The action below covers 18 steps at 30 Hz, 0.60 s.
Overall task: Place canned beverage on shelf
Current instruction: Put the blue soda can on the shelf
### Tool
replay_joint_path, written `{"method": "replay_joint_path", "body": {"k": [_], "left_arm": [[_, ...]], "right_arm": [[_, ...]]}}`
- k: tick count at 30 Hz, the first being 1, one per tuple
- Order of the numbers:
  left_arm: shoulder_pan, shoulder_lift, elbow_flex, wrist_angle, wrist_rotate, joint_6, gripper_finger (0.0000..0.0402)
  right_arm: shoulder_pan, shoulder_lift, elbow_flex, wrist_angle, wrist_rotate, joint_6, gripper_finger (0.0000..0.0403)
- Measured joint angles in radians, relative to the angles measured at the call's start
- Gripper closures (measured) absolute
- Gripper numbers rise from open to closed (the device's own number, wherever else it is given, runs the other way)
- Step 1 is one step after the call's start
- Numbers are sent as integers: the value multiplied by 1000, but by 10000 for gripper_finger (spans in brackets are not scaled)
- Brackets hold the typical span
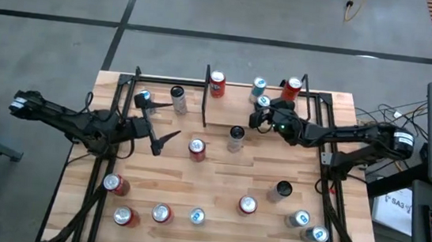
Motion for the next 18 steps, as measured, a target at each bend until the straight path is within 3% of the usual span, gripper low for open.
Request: {"method": "replay_joint_path", "body": {"k": [8,18], "left_arm": [[0,-1,0,0,0,-3,18],[0,-2,0,3,0,-3,18]], "right_arm": [[0,59,1,26,11,1,177],[0,70,0,68,-1,-21,122]]}}
